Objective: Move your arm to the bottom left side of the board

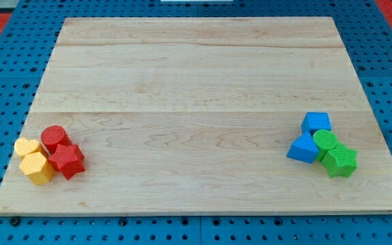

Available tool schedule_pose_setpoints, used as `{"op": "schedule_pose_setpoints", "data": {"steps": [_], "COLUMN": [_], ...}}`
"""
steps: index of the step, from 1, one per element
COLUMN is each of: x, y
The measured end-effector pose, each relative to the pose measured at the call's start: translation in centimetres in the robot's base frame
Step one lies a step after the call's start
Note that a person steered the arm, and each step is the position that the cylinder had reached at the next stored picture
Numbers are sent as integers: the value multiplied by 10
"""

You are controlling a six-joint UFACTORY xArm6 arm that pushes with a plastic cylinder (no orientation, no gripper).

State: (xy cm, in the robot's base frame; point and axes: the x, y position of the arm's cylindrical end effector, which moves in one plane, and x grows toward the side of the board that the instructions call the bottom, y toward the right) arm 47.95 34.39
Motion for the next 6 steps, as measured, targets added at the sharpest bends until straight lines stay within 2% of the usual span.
{"op": "schedule_pose_setpoints", "data": {"steps": [1, 2, 3, 5, 6], "x": [115, 139, 139, 138, 138], "y": [-64, -120, -162, -341, -405]}}
